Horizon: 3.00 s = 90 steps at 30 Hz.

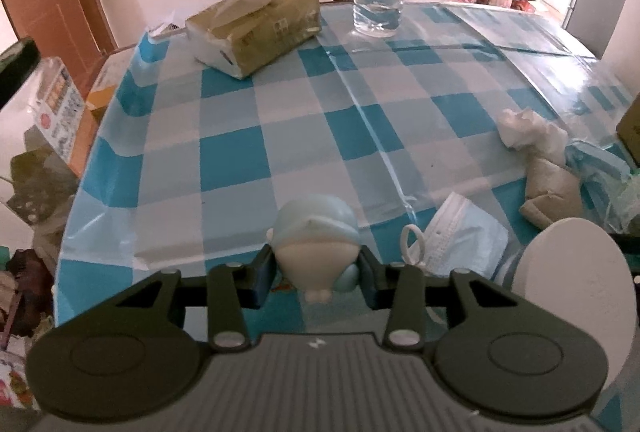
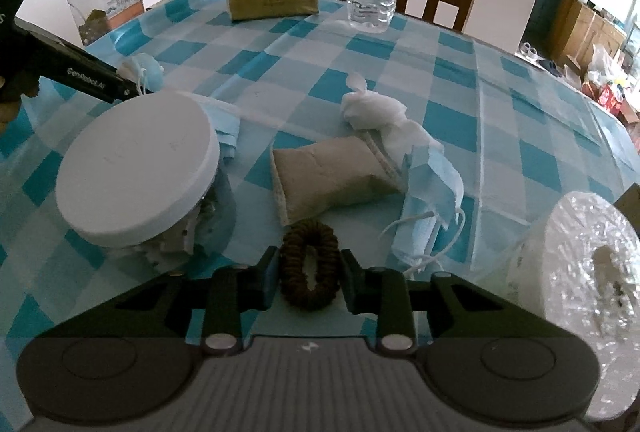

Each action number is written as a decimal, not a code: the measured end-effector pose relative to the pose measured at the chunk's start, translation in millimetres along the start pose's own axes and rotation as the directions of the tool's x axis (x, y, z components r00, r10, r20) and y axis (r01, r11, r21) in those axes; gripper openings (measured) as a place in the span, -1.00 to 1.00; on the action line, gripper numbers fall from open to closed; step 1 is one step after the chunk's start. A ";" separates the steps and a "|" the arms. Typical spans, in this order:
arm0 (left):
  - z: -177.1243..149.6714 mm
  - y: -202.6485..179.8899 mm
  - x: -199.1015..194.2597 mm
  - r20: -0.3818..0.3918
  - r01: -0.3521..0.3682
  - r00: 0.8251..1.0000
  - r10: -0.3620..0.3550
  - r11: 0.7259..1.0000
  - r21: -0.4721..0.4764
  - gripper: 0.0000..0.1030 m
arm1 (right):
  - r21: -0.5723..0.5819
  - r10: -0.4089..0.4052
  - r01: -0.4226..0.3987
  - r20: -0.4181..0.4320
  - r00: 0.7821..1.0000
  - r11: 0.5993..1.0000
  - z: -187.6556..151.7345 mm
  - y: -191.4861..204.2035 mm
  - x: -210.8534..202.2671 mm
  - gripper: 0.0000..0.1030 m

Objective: Organize soft objects
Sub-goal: 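Close the left tool on the plush toy while the right tool closes on the hair tie, then carry the plush toy with the left tool while the right tool drops the hair tie into the box, then lower the plush toy into the box and open the left tool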

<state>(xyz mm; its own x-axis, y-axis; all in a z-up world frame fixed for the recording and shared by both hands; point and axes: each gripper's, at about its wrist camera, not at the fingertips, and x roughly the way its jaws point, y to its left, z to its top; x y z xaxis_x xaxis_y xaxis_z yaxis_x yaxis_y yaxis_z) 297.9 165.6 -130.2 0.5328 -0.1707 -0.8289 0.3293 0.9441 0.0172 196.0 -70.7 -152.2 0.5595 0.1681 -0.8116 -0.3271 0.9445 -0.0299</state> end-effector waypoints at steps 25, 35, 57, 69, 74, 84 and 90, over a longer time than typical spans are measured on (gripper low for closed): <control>-44.2 -79.9 -116.3 -0.059 0.068 0.996 -0.062 0.993 0.100 -0.20 | -0.048 0.091 -0.093 -0.037 0.995 0.995 -38.1 -1.3 -99.0 -0.30; -43.3 -162.6 -142.7 -0.076 0.154 0.987 -0.142 0.972 0.176 -0.20 | -0.063 0.089 -0.091 -0.031 0.996 0.994 -66.6 -39.9 -144.9 -0.30; -1.4 -363.0 -142.3 -0.078 0.354 0.932 -0.353 0.847 0.396 -0.20 | 0.112 -0.176 0.171 0.034 0.984 0.979 -128.7 -205.6 -222.2 -0.30; 20.0 -423.5 -120.1 -0.082 0.374 0.922 -0.378 0.817 0.440 -0.20 | 0.179 -0.303 0.297 0.009 0.953 0.938 -133.5 -276.6 -207.3 0.37; 24.8 -442.2 -111.5 -0.096 0.383 0.919 -0.383 0.807 0.449 -0.20 | 0.203 -0.283 0.270 0.040 0.958 0.941 -143.7 -282.3 -214.4 0.89; 43.6 -482.5 -93.3 -0.086 0.389 0.912 -0.400 0.782 0.486 -0.08 | 0.269 -0.310 0.296 0.012 0.951 0.917 -164.2 -294.8 -225.4 0.99; 47.1 -496.9 -91.2 -0.027 0.385 0.907 -0.420 0.803 0.455 0.81 | 0.294 -0.343 0.330 -0.008 0.939 0.897 -175.2 -300.0 -229.2 1.00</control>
<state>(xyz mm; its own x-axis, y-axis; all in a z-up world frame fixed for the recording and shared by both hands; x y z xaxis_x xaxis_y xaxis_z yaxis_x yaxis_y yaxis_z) 122.4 -301.2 -36.8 0.3240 -0.5435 -0.7744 0.8242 0.5640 -0.0510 32.4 -441.9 -59.4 0.6317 -0.1688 -0.7566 0.1156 0.9856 -0.1234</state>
